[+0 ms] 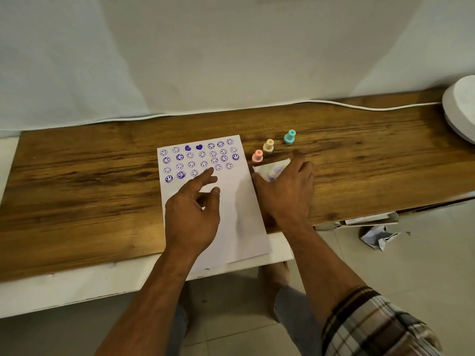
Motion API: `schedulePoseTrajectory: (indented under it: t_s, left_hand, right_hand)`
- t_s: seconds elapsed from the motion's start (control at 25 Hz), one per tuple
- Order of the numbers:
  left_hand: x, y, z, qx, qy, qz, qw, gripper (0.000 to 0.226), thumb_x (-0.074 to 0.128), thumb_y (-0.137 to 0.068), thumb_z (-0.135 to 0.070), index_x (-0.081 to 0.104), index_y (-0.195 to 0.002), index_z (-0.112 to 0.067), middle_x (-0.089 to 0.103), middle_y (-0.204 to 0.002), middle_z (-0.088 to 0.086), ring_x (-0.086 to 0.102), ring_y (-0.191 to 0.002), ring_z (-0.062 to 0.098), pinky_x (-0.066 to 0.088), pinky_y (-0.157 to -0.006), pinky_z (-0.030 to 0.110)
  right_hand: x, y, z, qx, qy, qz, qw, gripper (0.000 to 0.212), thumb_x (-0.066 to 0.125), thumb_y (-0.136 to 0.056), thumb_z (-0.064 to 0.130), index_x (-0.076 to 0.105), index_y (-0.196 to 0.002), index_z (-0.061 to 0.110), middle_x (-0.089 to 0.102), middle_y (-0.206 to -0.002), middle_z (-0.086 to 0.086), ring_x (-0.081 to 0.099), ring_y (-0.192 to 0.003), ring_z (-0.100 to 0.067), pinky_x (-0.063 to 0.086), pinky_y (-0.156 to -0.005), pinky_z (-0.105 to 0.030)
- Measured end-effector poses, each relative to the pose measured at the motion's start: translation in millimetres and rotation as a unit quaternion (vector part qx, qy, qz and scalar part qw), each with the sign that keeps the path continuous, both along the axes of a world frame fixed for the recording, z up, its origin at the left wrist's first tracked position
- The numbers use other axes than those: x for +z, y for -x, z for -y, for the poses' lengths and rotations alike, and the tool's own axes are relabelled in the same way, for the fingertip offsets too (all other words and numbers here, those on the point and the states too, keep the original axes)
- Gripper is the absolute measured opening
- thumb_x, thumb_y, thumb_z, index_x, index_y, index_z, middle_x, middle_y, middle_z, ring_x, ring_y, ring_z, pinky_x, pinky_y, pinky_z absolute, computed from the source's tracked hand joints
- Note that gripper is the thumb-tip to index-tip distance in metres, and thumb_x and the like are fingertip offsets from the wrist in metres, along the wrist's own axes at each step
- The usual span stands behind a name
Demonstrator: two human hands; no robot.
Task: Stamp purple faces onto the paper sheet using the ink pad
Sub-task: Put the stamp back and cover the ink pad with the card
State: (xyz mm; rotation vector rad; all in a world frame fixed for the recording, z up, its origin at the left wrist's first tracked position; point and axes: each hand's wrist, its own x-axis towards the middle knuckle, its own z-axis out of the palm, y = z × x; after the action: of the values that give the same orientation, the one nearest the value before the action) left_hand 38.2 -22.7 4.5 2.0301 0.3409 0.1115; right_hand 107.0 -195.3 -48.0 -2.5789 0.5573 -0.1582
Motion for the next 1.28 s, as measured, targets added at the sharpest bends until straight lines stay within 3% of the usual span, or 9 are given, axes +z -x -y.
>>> schedulePoseTrajectory:
  t_s: [0.4,0.6,0.64,0.72,0.8,0.88,1.0,1.16,1.28]
  left_hand:
    - [-9.2,-1.3,-0.6,-0.002,-0.01,0.013,1.0,0.045,0.071,-0.095,-0.019,0.064,-0.139,-0.023,0.072,-0.132,-0.005,0.074,-0.1,0.016,0.059,-0.099,0.042]
    - [-13.9,-2.0,0.9,-0.018,0.005,-0.013,1.0,0.042,0.07,-0.096,-0.02,0.066,-0.137,-0.025,0.074,-0.13,-0.004,0.074,-0.104,0.018,0.06,-0.098,0.045]
    - [-15.6,-3.5,1.1,-0.017,0.033,-0.032,0.999,0.038,0.069,-0.097,-0.022,0.067,-0.134,-0.025,0.074,-0.128,-0.002,0.075,-0.104,0.019,0.061,-0.098,0.044]
    - [-16.5,-7.8,0.3,0.012,0.178,-0.094,0.98,0.027,0.063,-0.101,-0.026,0.071,-0.126,-0.023,0.077,-0.123,0.002,0.078,-0.102,0.02,0.063,-0.094,0.043]
    - [-13.3,-9.5,-1.6,0.028,0.377,-0.167,0.91,0.029,0.053,-0.105,-0.033,0.072,-0.122,-0.02,0.079,-0.119,0.008,0.078,-0.106,0.026,0.064,-0.092,0.044]
    - [-10.9,-8.1,-6.4,0.031,0.505,-0.205,0.838,0.037,0.049,-0.106,-0.04,0.071,-0.126,-0.018,0.078,-0.122,0.013,0.076,-0.11,0.036,0.063,-0.091,0.05]
    - [-10.8,-6.7,-10.2,0.01,0.583,-0.21,0.785,0.036,0.049,-0.105,-0.043,0.08,-0.111,-0.026,0.075,-0.127,0.016,0.071,-0.114,0.049,0.06,-0.092,0.057]
    - [-11.4,-5.7,-12.9,0.044,0.566,-0.172,0.805,0.025,0.056,-0.103,-0.035,0.081,-0.108,-0.033,0.077,-0.124,0.011,0.074,-0.112,0.041,0.063,-0.087,0.054]
    - [-10.7,-5.4,-12.8,0.054,0.551,-0.159,0.817,0.025,0.058,-0.103,-0.031,0.082,-0.103,-0.036,0.08,-0.116,0.008,0.077,-0.107,0.033,0.065,-0.083,0.05]
  right_hand:
    - [-7.8,5.1,1.4,0.041,0.055,-0.035,0.997,0.111,0.076,-0.074,0.071,0.027,-0.155,0.013,0.045,-0.153,-0.016,0.041,-0.14,-0.036,0.042,-0.11,-0.05]
    - [11.9,7.9,0.4,0.036,-0.044,-0.026,0.998,0.101,0.084,-0.071,0.062,0.034,-0.148,0.019,0.053,-0.145,-0.009,0.048,-0.133,-0.03,0.048,-0.105,-0.045]
    - [19.0,10.4,-1.1,0.037,-0.099,-0.001,0.994,0.096,0.086,-0.07,0.06,0.037,-0.144,0.022,0.057,-0.139,-0.005,0.054,-0.126,-0.026,0.055,-0.098,-0.041]
    - [35.2,21.2,-5.9,0.066,-0.215,0.05,0.973,0.088,0.091,-0.069,0.054,0.041,-0.137,0.032,0.062,-0.128,0.007,0.061,-0.11,-0.009,0.058,-0.076,-0.017]
    - [47.8,38.9,-12.0,0.117,-0.28,0.064,0.951,0.087,0.093,-0.068,0.051,0.038,-0.135,0.043,0.058,-0.127,0.019,0.058,-0.108,0.004,0.047,-0.065,0.001]
    - [50.5,57.6,-17.7,0.169,-0.301,0.06,0.937,0.09,0.092,-0.066,0.054,0.037,-0.137,0.044,0.055,-0.133,0.023,0.056,-0.119,0.003,0.045,-0.075,0.003]
    - [41.5,70.3,-21.4,0.241,-0.293,0.038,0.925,0.095,0.091,-0.065,0.057,0.04,-0.143,0.037,0.056,-0.141,0.016,0.054,-0.13,-0.007,0.046,-0.094,-0.009]
    - [33.5,68.0,-24.4,0.27,-0.224,0.001,0.936,0.094,0.077,-0.062,0.079,0.039,-0.14,0.045,0.055,-0.139,0.021,0.051,-0.121,-0.001,0.036,-0.09,-0.01]
    - [29.2,66.9,-26.1,0.263,-0.188,-0.004,0.946,0.096,0.07,-0.06,0.084,0.036,-0.143,0.049,0.055,-0.145,0.014,0.043,-0.121,0.002,0.037,-0.092,-0.019]
